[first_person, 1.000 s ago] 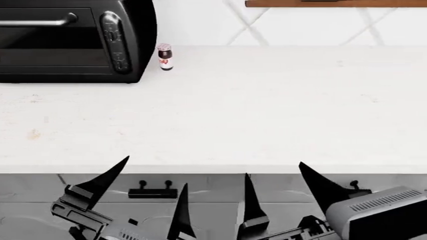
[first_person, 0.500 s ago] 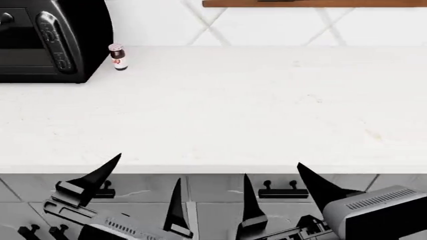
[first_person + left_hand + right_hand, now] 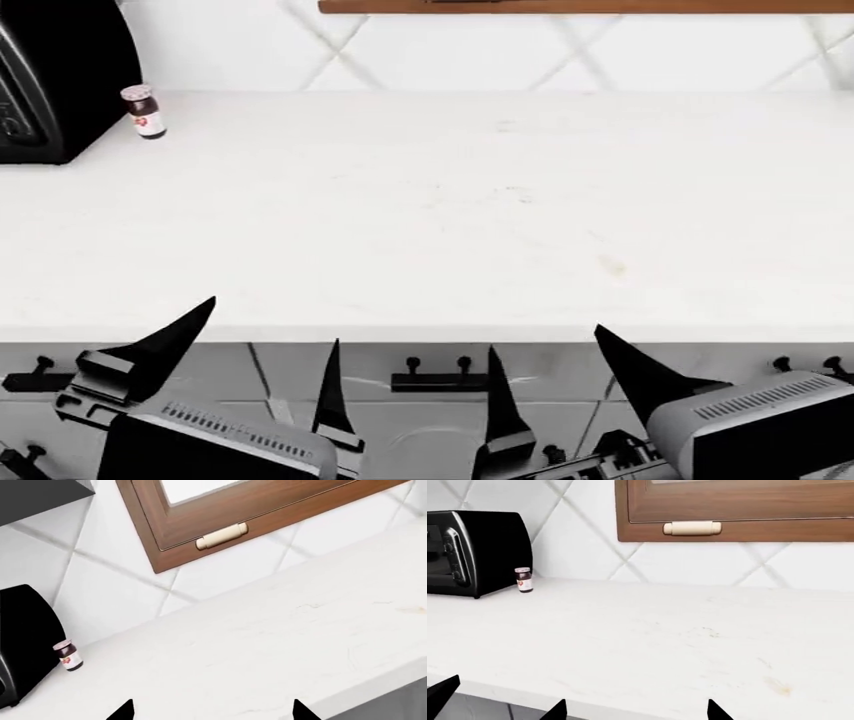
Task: Pick the canned food and peanut butter from the counter and place them in the cabinets closest to them.
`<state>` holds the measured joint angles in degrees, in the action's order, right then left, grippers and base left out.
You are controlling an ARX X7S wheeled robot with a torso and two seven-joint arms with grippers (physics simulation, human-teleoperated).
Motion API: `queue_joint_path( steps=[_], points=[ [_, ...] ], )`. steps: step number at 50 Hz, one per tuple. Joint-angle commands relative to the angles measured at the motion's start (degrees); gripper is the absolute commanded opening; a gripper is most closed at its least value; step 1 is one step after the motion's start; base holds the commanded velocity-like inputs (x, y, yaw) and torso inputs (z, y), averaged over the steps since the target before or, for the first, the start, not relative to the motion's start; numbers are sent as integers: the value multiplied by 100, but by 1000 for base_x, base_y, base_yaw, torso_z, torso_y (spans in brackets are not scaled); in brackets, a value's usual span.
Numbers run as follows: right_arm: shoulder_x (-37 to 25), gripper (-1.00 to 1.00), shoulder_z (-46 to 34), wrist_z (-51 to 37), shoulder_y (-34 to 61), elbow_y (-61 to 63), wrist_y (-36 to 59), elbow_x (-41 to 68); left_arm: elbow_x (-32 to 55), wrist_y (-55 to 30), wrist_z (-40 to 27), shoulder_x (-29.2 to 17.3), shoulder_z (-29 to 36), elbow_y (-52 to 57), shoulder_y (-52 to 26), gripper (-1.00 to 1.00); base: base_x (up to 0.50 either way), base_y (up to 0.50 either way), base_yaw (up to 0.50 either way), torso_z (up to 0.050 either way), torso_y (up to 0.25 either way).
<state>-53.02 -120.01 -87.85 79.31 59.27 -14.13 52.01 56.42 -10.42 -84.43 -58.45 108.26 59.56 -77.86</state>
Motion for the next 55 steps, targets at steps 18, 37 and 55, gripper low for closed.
queue_joint_path(
  steps=[18, 37, 55],
  points=[
    [20, 100, 29, 38, -26, -58, -2, 27, -52, 186, -31, 62, 313, -59, -190, 100, -30, -500, 0, 0, 0],
    [32, 100, 98, 40, -70, -36, 69, 56, -92, 221, -32, 105, 394, -65, -209, 100, -36, -500, 0, 0, 0],
    [0, 100, 103, 63, -25, -24, 68, 87, -44, 191, -86, 187, 442, -59, -271, 100, -40, -500, 0, 0, 0]
  ],
)
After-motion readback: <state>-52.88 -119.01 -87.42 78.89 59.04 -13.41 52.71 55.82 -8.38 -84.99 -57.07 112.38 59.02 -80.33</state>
